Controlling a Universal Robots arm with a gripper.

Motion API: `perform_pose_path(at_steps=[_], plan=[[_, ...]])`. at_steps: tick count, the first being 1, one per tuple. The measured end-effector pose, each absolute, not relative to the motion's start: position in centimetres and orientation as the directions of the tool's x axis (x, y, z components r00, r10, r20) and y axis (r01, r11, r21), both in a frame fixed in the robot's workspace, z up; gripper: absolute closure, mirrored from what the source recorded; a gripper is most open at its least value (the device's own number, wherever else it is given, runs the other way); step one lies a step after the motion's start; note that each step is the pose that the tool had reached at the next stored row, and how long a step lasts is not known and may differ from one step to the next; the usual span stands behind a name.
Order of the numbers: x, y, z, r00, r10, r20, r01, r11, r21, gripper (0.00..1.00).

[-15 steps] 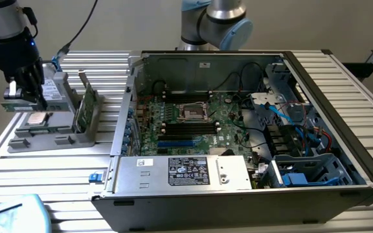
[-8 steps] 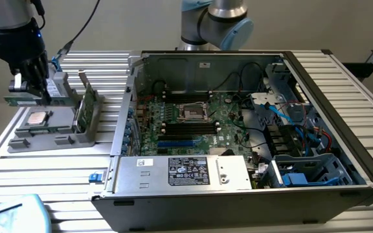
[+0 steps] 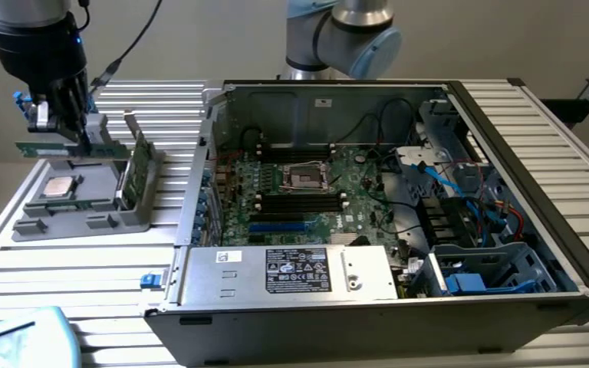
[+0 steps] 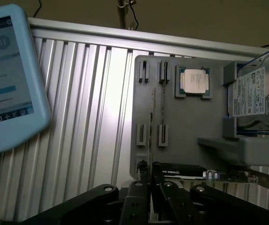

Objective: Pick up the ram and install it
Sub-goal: 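Pick up the ram and move it above insertion slot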

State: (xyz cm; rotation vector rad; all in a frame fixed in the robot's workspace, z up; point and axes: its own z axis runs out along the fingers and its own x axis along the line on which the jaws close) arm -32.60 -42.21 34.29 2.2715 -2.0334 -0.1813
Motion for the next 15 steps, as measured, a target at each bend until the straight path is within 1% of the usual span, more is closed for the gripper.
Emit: perform_pose_path(at_steps=[15], plan=[[-27.3,-42.2,36.2,0.108,-0.994,-0.031,-0.982,-0.111,0.154,0.86]])
